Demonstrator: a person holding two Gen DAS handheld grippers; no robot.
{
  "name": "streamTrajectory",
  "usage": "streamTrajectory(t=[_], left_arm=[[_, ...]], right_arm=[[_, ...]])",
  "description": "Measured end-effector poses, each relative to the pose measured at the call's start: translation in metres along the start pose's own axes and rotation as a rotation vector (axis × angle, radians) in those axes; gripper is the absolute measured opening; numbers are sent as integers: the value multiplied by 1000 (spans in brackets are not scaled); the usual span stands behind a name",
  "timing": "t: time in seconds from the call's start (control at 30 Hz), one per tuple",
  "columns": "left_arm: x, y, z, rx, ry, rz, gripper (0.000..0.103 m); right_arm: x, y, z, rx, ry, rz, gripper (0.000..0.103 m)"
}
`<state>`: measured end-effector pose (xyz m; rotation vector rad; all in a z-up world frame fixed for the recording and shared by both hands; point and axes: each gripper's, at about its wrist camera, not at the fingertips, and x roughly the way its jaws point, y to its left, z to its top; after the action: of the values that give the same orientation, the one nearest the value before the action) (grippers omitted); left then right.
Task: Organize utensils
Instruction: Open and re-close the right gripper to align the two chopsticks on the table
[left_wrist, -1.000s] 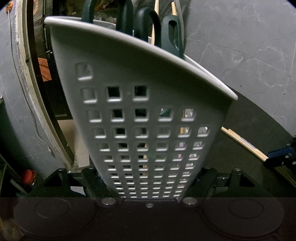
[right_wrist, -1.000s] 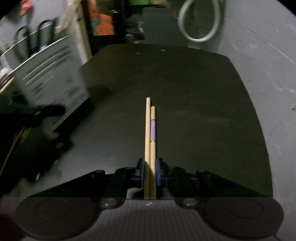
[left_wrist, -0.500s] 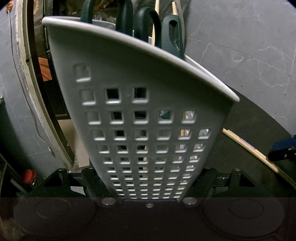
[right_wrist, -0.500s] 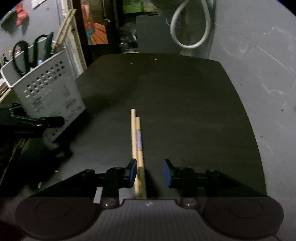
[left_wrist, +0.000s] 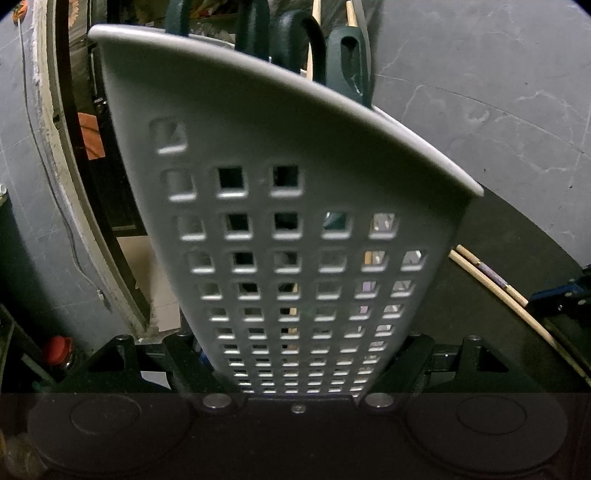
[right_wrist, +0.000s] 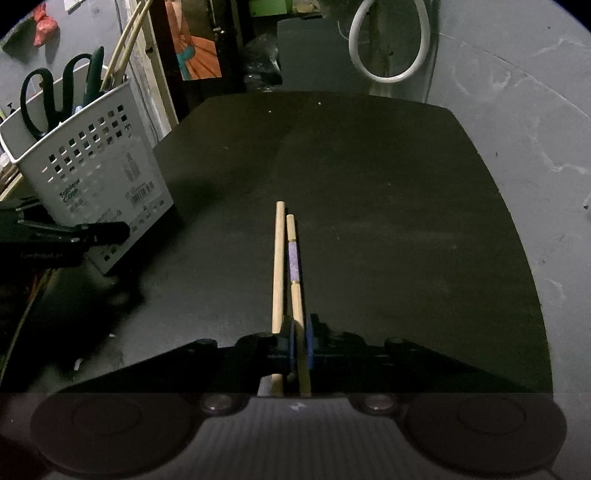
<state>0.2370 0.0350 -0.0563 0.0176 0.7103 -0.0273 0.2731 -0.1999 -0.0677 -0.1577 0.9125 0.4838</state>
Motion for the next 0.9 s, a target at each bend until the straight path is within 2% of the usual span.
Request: streamTrajectory(t=[0.3, 0.37, 0.43, 0.6, 0.9], left_arm=[[-3, 3, -1, -5, -2, 0, 79], [-3, 3, -1, -5, -3, 1, 79], [-3, 3, -2, -6, -2, -1, 79], [-3, 2, -2, -3, -3, -1, 79], [-3, 2, -2, -5, -3, -3, 79]], right_arm=[[4, -1, 8, 0, 9, 26, 7], [1, -3, 9, 30, 2, 22, 13], [-3, -7, 12, 80, -8, 27, 32], [-2, -7, 22, 194, -5, 39, 57], [13, 26, 22, 138, 46, -71, 59]])
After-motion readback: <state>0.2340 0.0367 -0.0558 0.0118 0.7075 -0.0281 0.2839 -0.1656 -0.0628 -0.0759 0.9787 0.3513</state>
